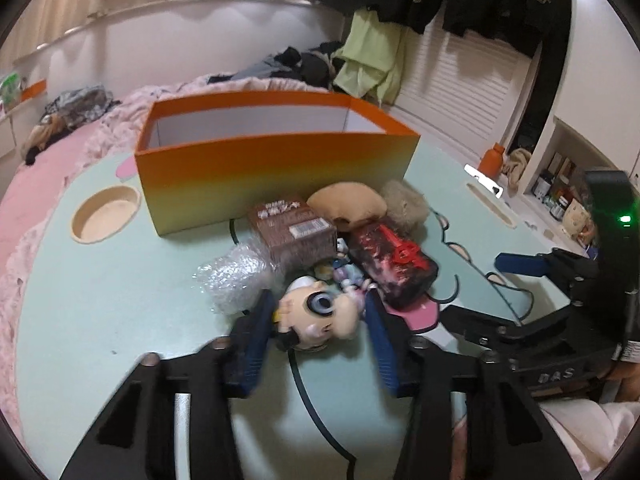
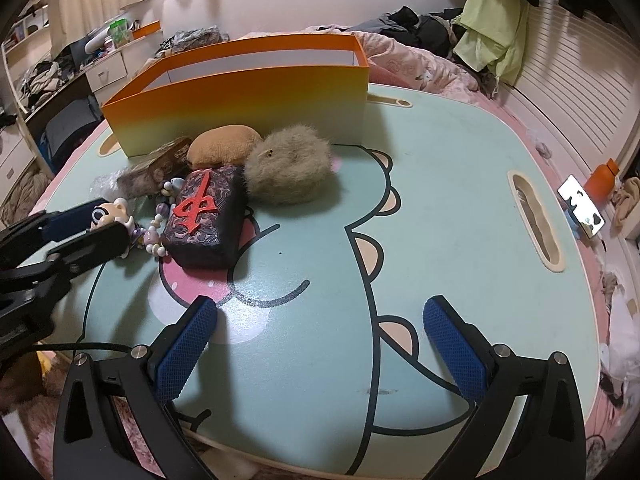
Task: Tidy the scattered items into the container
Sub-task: 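Grasp white-haired doll figure on table with left tool and lift it, then grasp red patterned box with right tool while left tool holds doll, then release doll into box with left tool while right tool drops red box in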
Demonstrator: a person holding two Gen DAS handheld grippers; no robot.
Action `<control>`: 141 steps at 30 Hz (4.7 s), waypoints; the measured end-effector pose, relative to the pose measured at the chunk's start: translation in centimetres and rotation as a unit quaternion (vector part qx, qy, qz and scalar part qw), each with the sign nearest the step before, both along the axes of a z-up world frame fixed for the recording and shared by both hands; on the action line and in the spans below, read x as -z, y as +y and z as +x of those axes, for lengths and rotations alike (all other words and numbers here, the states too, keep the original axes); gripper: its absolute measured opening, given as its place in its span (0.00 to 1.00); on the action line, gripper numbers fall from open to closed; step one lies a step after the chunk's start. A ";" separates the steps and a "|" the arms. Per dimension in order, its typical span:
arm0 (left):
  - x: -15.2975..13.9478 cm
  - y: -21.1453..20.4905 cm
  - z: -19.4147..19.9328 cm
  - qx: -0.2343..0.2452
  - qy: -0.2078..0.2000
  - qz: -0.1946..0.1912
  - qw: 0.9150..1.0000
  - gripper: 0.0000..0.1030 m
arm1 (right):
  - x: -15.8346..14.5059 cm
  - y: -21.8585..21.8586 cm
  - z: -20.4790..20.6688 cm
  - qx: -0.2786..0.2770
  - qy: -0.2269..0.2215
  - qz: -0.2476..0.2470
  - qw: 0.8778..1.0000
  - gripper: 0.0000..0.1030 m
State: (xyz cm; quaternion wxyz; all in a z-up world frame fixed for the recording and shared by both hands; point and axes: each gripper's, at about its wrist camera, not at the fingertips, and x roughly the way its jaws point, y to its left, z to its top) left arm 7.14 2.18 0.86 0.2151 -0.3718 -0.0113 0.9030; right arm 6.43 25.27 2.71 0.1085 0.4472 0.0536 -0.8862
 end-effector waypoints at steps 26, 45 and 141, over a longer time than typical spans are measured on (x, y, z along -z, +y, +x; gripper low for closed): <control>-3.8 -5.8 2.2 -0.017 0.044 0.070 0.996 0.39 | -2.4 -3.1 -2.0 -0.092 -0.001 -0.110 0.990 0.54; -3.8 -6.1 2.0 -0.020 0.038 0.077 0.996 0.39 | -3.1 0.3 -0.4 -0.064 0.007 -0.167 0.984 0.40; -5.6 -6.2 -19.1 -0.089 -0.101 0.103 0.986 0.50 | -5.7 -7.1 -22.9 -0.301 -0.291 -0.039 0.907 0.40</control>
